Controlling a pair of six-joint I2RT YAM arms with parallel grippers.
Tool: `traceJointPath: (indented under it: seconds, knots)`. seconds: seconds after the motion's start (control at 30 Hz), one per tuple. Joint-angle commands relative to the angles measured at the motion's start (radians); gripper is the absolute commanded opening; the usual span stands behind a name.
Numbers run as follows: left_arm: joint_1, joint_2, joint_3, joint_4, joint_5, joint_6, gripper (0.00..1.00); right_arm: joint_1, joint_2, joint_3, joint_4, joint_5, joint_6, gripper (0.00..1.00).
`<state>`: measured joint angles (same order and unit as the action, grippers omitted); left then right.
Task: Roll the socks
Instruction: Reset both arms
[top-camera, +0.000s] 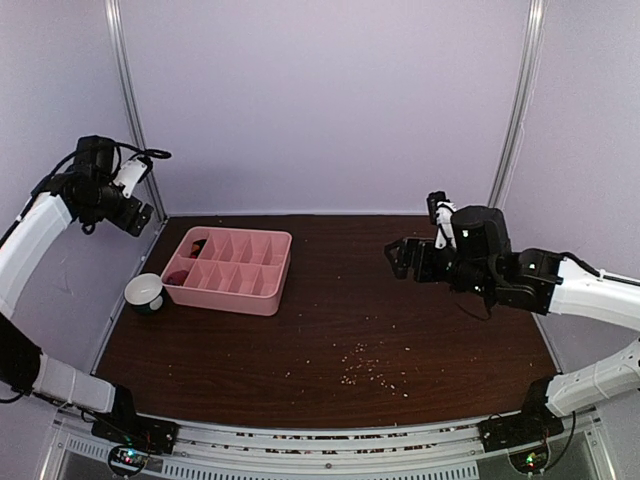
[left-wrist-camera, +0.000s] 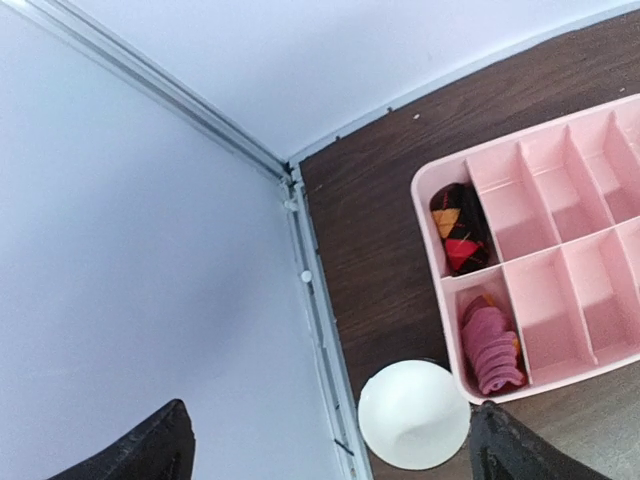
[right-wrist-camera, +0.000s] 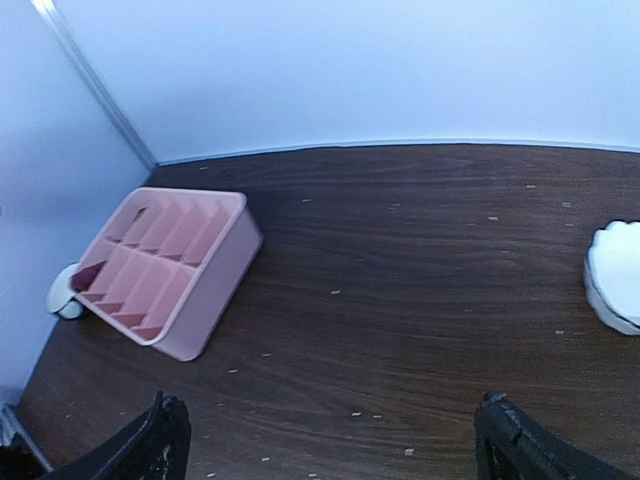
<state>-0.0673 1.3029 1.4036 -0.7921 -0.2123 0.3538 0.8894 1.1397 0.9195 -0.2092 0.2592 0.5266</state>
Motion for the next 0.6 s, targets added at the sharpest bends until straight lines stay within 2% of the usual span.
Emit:
traceJointPath:
  seconds: [0.0, 0.2, 0.27, 0.33, 0.4, 0.47, 0.5, 0.57]
  knots:
    - [0.003, -0.04, -0.177, 0.137, 0.235, -0.044, 0.98, -0.087, -0.046, 0.021, -0.188, 0.24, -0.055, 0.99]
    - [0.004, -0.059, -0.462, 0.495, 0.319, -0.133, 0.98, -0.283, -0.133, -0.072, -0.183, 0.379, -0.051, 0.99]
    - [0.006, -0.032, -0.528, 0.606, 0.324, -0.132, 0.98, -0.341, -0.186, -0.151, -0.113, 0.459, -0.074, 1.0]
    - [0.014, -0.015, -0.598, 0.755, 0.316, -0.147, 0.98, -0.362, -0.249, -0.285, 0.092, 0.57, -0.196, 0.99]
    - [0.015, 0.0, -0.664, 0.892, 0.308, -0.148, 0.98, -0.372, -0.295, -0.446, 0.384, 0.667, -0.327, 1.0]
    - [0.016, 0.022, -0.709, 0.999, 0.308, -0.152, 0.98, -0.391, -0.308, -0.594, 0.708, 0.672, -0.464, 1.0]
    - [0.016, 0.034, -0.732, 1.055, 0.31, -0.159, 0.98, -0.408, -0.302, -0.636, 0.804, 0.645, -0.493, 1.0]
    - [0.016, 0.059, -0.778, 1.18, 0.288, -0.197, 0.98, -0.464, -0.249, -0.652, 0.837, 0.595, -0.484, 1.0]
